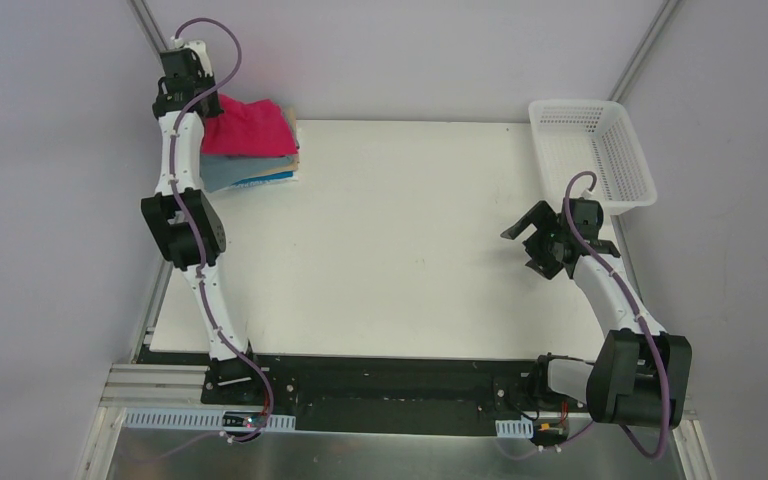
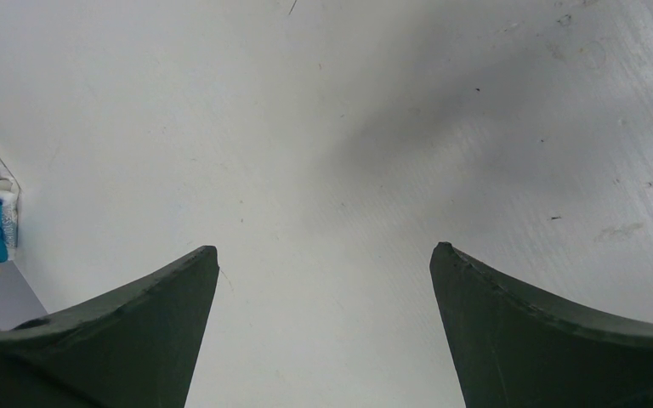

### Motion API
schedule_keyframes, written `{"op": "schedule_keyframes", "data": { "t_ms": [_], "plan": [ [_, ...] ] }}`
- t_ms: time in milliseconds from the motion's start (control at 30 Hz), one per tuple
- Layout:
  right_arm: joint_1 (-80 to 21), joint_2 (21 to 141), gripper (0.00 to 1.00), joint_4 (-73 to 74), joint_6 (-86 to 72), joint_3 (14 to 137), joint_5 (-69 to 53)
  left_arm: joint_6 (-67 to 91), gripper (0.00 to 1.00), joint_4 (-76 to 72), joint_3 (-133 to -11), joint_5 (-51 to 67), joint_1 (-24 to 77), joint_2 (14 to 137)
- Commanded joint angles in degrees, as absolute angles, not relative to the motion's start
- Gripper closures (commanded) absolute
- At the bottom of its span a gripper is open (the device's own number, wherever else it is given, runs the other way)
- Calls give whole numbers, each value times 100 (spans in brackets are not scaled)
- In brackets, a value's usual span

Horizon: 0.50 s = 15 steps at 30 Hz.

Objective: Fold and stack the t-shirts
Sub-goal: Put the neatly folded tshirt into the corner of the board with the left arm

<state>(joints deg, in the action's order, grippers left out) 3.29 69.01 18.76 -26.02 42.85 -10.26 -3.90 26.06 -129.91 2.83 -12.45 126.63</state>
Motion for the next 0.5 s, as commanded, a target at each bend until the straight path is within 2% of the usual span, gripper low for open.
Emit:
{"op": "schedule_keyframes", "data": {
  "t_ms": [0, 367, 467],
  "plan": [
    [377, 6912, 1, 1931, -2548, 4564, -972, -229, 100, 2395, -13445, 543, -1216, 12709],
    [377, 6964, 1, 1927, -2536, 4583, -965, -211, 100, 2417, -13320, 278, -1222, 12827],
    [369, 6978, 1, 1925, -2541, 4588, -990, 77, 100, 2441, -13081, -337, -1222, 12698]
  ]
}}
